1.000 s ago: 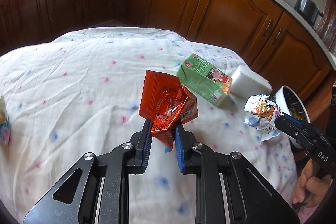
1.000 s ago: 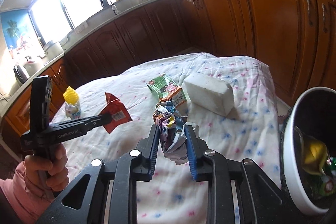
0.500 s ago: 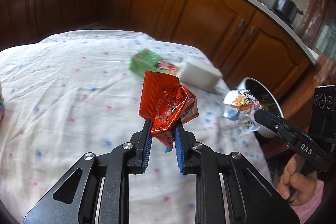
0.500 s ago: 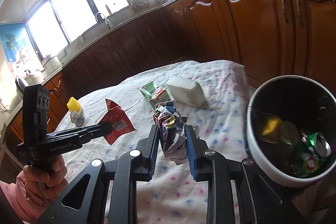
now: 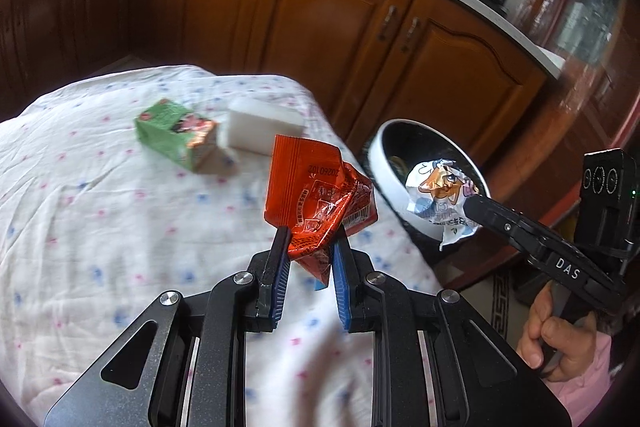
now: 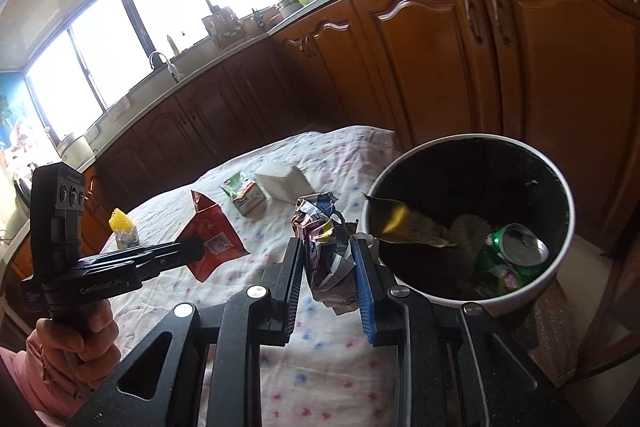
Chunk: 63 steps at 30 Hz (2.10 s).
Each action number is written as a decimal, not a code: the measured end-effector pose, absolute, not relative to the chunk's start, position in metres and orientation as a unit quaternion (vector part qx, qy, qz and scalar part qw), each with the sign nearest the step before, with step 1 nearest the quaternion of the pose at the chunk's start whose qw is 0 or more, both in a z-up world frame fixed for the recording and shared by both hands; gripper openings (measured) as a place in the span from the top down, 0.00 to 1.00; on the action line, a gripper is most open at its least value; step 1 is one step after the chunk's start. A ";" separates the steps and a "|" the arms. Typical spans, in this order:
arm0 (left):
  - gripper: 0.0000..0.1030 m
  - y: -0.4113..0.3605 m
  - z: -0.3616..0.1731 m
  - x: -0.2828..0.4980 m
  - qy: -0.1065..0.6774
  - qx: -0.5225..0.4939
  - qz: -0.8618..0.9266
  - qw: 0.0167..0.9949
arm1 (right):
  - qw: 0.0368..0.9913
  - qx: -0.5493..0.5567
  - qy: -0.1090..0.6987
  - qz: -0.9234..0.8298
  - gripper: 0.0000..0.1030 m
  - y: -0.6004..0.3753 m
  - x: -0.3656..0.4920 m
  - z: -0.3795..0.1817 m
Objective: Collect trash
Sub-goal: 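Carry the red packet and foil wrapper with both tools over the bin, then open the left tool over the bin while the right tool releases the wrapper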
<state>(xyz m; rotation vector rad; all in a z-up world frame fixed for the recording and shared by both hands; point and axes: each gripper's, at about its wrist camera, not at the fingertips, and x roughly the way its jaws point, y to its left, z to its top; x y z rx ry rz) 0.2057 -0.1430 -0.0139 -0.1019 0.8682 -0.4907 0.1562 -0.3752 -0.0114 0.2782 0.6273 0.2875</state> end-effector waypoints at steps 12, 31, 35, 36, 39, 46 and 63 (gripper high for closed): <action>0.82 -0.186 -0.004 0.206 0.415 -0.030 -0.257 0.872 | 0.939 0.148 0.292 0.104 0.75 -0.418 0.150 -0.006; 0.82 -0.272 0.003 0.236 0.428 0.005 -0.307 0.850 | 0.941 0.150 0.300 0.053 0.75 -0.478 0.184 -0.005; 0.82 -0.296 0.001 0.249 0.437 0.020 -0.315 0.842 | 0.940 0.150 0.304 0.047 0.75 -0.487 0.194 -0.004; 0.82 -0.301 0.001 0.252 0.439 0.024 -0.315 0.841 | 0.939 0.151 0.305 0.047 0.75 -0.488 0.198 -0.004; 0.82 -0.314 0.000 0.262 0.443 0.038 -0.317 0.838 | 0.938 0.151 0.308 0.046 0.75 -0.490 0.203 -0.006; 0.82 -0.331 -0.008 0.278 0.456 0.054 -0.315 0.830 | 0.933 0.149 0.324 0.046 0.75 -0.490 0.215 -0.016; 0.46 -0.336 -0.014 0.286 0.458 0.050 -0.304 0.834 | 0.930 0.168 0.324 0.044 0.45 -0.495 0.218 -0.019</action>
